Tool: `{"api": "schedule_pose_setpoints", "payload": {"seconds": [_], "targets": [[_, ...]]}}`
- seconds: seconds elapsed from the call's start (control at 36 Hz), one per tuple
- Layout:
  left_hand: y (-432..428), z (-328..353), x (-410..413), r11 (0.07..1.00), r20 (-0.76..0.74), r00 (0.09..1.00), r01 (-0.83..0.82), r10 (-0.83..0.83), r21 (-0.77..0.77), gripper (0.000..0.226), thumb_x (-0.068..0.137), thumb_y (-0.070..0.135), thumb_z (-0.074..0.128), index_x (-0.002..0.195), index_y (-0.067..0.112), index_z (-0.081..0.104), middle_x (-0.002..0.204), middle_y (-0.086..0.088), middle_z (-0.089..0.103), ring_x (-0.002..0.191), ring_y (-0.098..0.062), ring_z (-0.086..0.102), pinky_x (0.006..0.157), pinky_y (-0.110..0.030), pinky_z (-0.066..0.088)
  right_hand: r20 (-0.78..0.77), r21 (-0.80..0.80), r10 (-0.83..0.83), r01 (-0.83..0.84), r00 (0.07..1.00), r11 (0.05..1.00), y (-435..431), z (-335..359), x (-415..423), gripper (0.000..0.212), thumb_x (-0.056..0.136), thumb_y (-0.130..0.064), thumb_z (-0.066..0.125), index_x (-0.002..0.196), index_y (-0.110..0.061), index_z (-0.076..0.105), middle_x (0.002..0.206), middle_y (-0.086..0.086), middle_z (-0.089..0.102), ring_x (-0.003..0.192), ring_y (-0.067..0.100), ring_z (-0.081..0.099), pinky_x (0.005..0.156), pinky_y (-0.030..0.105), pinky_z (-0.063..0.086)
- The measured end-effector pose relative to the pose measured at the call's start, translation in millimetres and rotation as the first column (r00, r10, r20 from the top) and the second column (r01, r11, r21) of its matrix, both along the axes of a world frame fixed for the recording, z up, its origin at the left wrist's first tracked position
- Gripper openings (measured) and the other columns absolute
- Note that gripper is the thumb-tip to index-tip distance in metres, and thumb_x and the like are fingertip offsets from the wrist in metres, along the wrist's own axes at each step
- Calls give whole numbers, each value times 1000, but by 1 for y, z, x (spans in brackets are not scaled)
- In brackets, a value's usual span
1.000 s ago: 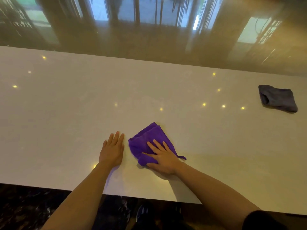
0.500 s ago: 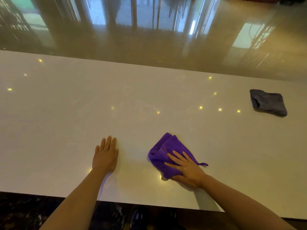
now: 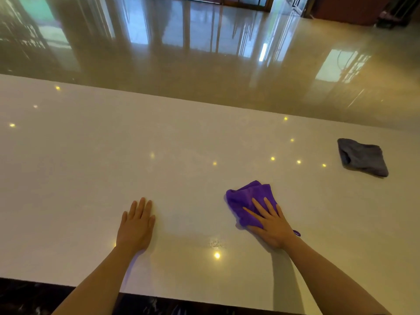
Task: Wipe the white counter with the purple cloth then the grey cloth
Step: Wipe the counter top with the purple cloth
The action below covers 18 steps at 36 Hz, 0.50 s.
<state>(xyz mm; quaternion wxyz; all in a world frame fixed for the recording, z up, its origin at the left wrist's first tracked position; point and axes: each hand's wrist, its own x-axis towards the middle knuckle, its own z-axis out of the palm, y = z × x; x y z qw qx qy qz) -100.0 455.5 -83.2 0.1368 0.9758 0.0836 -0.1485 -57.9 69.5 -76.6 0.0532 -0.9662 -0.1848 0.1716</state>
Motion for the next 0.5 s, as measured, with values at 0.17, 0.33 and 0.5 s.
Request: {"api": "schedule_pose_setpoints", "payload": {"seconds": [0.17, 0.33, 0.5], "targets": [[4, 0, 1, 1000, -6, 1000, 6, -6, -15, 52, 100, 32, 16, 147, 20, 0, 159, -1, -4, 147, -22, -5, 121, -40, 4, 29, -18, -160, 160, 987, 987, -8, 3, 24, 103, 54, -86, -22, 143, -37, -6, 159, -1, 0, 146, 27, -5, 118, 45, 4], [6, 2, 1, 999, -24, 1000, 7, -8, -36, 51, 100, 32, 16, 147, 20, -1, 159, 0, -6, 147, -20, -7, 121, -37, 2, 12, -112, -271, 271, 962, 956, -5, 19, 48, 125, 40, -85, -33, 147, -28, -4, 159, 8, -5, 146, 32, -3, 118, 46, 8], [8, 9, 3, 999, -8, 999, 37, -37, -20, 50, 100, 31, 17, 147, 22, 2, 159, 0, -3, 147, -20, -3, 120, -35, 5, -60, 92, -579, 582, 813, 808, 12, 12, 73, 75, 93, -54, 31, 148, -17, -3, 159, 12, -1, 145, 33, -4, 119, 47, 4]]}}
